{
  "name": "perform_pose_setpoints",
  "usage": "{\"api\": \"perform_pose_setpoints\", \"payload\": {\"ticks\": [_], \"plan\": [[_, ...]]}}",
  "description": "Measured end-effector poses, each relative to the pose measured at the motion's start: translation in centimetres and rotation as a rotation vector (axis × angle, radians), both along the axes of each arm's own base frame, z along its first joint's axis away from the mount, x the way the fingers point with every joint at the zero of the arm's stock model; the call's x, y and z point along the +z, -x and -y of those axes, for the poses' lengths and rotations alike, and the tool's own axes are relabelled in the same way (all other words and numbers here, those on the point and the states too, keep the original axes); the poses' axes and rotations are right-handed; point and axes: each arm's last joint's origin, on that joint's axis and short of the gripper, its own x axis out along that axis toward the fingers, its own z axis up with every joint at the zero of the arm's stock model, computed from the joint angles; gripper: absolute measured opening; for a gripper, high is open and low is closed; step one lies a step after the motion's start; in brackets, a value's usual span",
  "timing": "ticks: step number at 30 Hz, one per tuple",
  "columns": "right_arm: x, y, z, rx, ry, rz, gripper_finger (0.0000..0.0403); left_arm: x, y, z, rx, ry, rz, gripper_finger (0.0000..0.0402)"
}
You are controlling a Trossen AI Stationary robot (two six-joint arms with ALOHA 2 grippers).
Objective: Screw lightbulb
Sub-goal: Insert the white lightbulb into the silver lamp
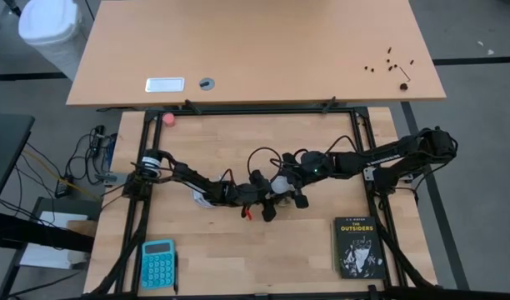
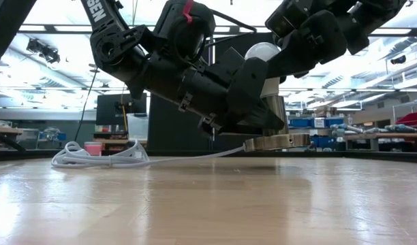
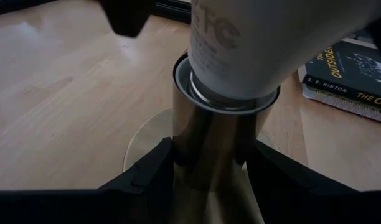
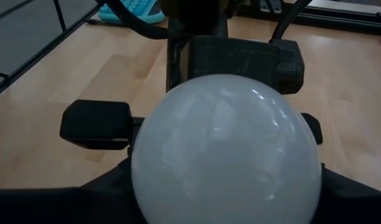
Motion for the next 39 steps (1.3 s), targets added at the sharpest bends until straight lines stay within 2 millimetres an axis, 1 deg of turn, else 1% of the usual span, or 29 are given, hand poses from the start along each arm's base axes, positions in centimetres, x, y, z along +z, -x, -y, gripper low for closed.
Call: {"api": "perform_pose_setpoints", "payload": {"ticks": [14, 17, 21, 26, 31, 39], "plan": [[-0.2, 0.1, 0.0, -0.029, -0.054, -0.033, 0.0249, 0.0, 0.0, 0.0, -0.002, 0.0, -0.001, 0.0188], [-0.2, 0.1, 0.1, -0.068, -0.065, -0.039, 0.0249, 0.0, 0.0, 0.0, -0.001, 0.0, -0.001, 0.0188], [-0.2, 0.1, 0.2, -0.147, -0.088, -0.039, 0.0244, 0.0, 0.0, -0.1, 0.04, -0.011, 0.004, 0.0188], [-0.1, 0.0, 0.2, -0.206, -0.111, -0.029, 0.0237, 0.3, 0.0, -0.2, 0.081, -0.023, 0.036, 0.0188], [0.2, -0.2, 0.0, -0.238, -0.094, 0.009, 0.0229, 0.7, -0.1, -0.2, 0.104, -0.066, 0.071, 0.0188], [0.7, -0.2, -0.2, -0.272, -0.075, 0.049, 0.0228, 1.4, 0.0, 0.3, 0.184, -0.13, 0.124, 0.0188]]}}
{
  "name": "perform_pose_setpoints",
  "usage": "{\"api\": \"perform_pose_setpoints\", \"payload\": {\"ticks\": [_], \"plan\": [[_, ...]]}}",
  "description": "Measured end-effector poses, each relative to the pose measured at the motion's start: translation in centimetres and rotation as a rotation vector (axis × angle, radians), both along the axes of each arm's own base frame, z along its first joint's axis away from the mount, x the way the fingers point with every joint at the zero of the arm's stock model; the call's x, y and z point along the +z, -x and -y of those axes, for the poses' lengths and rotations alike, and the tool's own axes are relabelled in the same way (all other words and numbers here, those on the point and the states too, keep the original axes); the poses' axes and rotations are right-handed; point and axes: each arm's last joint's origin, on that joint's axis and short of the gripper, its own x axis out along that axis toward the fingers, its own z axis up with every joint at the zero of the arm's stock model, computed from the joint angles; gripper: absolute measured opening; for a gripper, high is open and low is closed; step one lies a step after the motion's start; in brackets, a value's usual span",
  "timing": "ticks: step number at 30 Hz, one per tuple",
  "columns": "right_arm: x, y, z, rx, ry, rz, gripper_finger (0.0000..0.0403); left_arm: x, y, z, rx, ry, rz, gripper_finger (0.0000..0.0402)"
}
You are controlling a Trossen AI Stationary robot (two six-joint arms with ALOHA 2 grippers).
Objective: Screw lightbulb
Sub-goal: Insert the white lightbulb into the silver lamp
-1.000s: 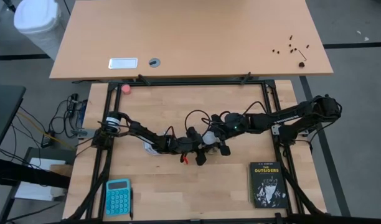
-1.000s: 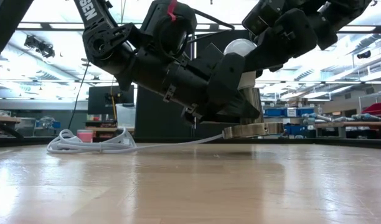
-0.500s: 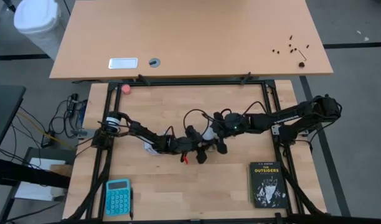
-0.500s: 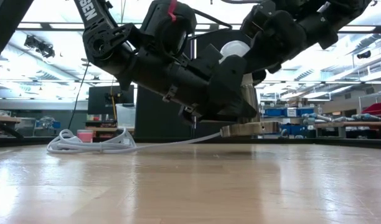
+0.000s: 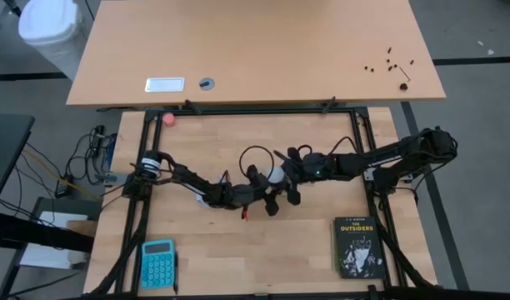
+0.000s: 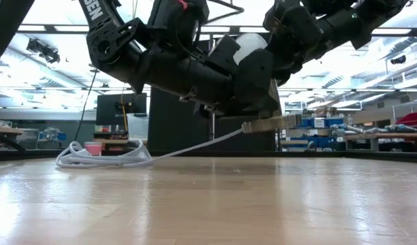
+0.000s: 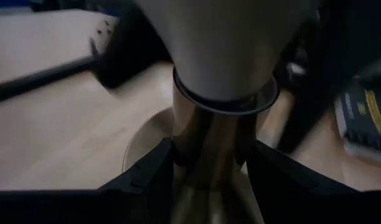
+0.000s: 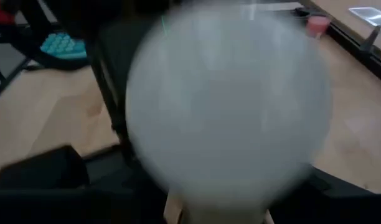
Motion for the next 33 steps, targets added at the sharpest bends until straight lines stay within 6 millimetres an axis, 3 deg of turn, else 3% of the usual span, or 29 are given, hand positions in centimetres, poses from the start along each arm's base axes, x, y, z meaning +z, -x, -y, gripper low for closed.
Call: {"api": "perform_pose_setpoints", "payload": {"ticks": [25, 33], "plan": [[0.5, 1.0, -4.0, -0.261, 0.154, 0.032, 0.0229, 0.5, 0.0, 0.0, 0.05, 0.073, 0.095, 0.0188], [-0.3, 1.1, -3.1, -0.195, 0.137, -0.015, 0.0243, 0.0, 0.0, 0.0, 0.039, 0.079, 0.042, 0.0188]]}}
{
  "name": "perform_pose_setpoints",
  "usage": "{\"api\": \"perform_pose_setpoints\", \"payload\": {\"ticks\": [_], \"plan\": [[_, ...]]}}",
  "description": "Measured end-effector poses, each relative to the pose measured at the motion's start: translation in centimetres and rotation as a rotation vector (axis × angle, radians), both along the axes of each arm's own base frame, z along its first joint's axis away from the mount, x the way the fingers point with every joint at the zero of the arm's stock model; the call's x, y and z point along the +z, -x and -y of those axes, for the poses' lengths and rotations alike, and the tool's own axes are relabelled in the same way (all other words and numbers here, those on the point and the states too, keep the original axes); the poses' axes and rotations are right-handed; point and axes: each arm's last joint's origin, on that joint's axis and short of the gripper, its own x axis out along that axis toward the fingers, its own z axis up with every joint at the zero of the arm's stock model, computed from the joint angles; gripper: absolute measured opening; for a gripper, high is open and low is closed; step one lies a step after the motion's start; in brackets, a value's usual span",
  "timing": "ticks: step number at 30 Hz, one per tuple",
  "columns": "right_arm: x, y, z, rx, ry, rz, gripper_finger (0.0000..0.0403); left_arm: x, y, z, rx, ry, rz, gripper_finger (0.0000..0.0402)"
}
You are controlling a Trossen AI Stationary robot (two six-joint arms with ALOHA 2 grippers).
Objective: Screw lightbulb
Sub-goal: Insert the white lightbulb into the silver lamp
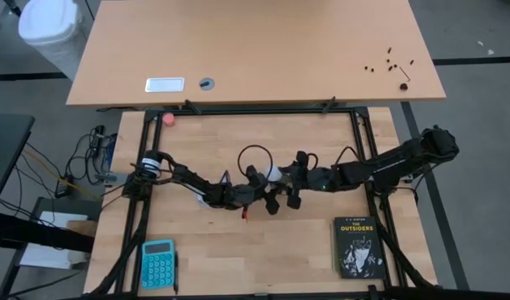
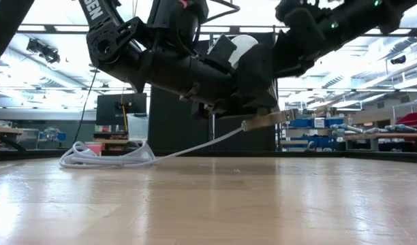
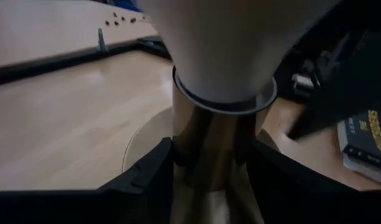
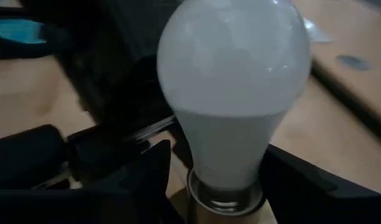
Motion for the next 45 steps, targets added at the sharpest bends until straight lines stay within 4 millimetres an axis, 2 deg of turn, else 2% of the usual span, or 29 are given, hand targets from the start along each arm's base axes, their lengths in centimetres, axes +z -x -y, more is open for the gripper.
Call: {"api": "perform_pose_setpoints", "payload": {"ticks": [8, 14, 24, 33, 37, 45], "plan": [[-2.5, 1.4, 1.4, 0.143, -0.096, 0.056, 0.0302, -0.7, 0.1, 0.2, -0.069, 0.017, -0.073, 0.0188], [-3.6, 2.2, 1.5, 0.145, -0.092, 0.025, 0.0321, -1.1, 0.1, 0.0, -0.106, 0.018, -0.123, 0.0188], [-3.2, 2.1, 2.0, 0.168, -0.067, 0.076, 0.0323, -1.3, 0.1, -0.5, -0.169, -0.014, -0.17, 0.0188], [-2.7, 2.3, 3.4, 0.195, -0.138, 0.247, 0.0322, -1.3, 0.1, -0.4, -0.18, -0.04, -0.181, 0.0188], [-3.3, 3.0, 3.6, 0.188, -0.145, 0.275, 0.0312, -1.2, 0.0, -0.4, -0.18, -0.038, -0.171, 0.0188], [-3.4, 3.1, 3.5, 0.221, -0.153, 0.268, 0.0287, -1.1, -0.1, -0.5, -0.188, -0.036, -0.153, 0.0188]]}}
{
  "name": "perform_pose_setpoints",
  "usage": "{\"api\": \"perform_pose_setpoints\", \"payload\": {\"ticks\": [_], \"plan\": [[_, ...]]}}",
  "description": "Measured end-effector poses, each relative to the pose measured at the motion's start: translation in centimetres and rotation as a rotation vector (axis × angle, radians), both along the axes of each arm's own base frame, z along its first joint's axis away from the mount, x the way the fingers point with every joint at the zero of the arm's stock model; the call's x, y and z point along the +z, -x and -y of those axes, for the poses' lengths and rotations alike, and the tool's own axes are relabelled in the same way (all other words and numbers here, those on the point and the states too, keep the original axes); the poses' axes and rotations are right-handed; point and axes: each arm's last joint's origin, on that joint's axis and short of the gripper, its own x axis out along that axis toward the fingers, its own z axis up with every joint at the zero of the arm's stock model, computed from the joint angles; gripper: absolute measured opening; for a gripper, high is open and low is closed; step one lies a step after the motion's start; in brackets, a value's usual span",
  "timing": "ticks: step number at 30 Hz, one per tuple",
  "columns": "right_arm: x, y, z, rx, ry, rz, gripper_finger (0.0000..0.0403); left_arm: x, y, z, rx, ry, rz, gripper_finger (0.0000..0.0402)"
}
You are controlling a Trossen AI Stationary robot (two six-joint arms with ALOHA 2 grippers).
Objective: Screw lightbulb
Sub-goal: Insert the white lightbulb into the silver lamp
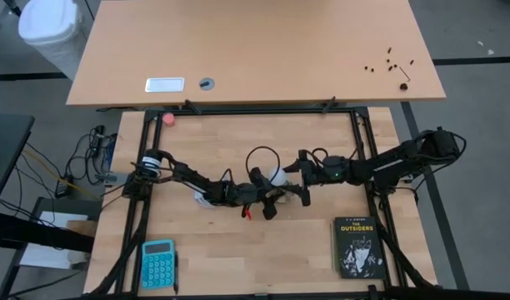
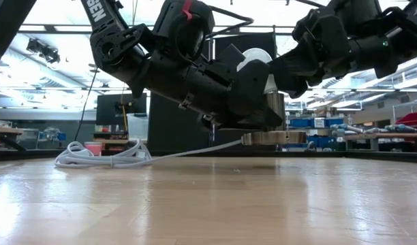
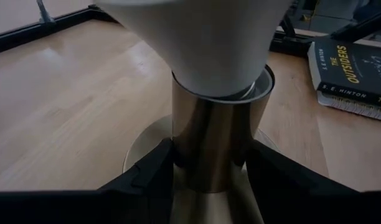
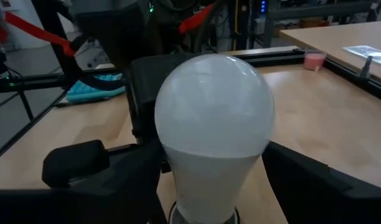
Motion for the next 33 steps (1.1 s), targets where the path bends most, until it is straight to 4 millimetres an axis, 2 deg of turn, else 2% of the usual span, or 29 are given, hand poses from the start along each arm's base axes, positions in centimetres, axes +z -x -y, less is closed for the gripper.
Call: {"api": "perform_pose_setpoints", "payload": {"ticks": [9, 13, 23, 27, 33], "plan": [[-0.3, -0.1, 0.5, 0.009, -0.02, -0.01, 0.0289, 0.1, -0.1, 0.0, -0.018, -0.012, 0.01, 0.0188], [-0.6, -0.9, 0.5, 0.043, -0.023, -0.031, 0.0294, 0.3, -0.1, 0.0, -0.026, -0.038, 0.017, 0.0188], [0.1, -1.4, 0.8, 0.049, 0.005, 0.01, 0.0287, 0.4, -0.1, 0.0, -0.033, -0.054, 0.019, 0.0188], [0.2, -1.5, 0.8, 0.048, 0.004, 0.015, 0.0274, 0.5, -0.2, 0.0, -0.033, -0.052, 0.029, 0.0188], [0.2, -1.5, 0.8, 0.05, 0.007, 0.024, 0.0226, 0.5, -0.2, 0.0, -0.032, -0.052, 0.03, 0.0188]]}}
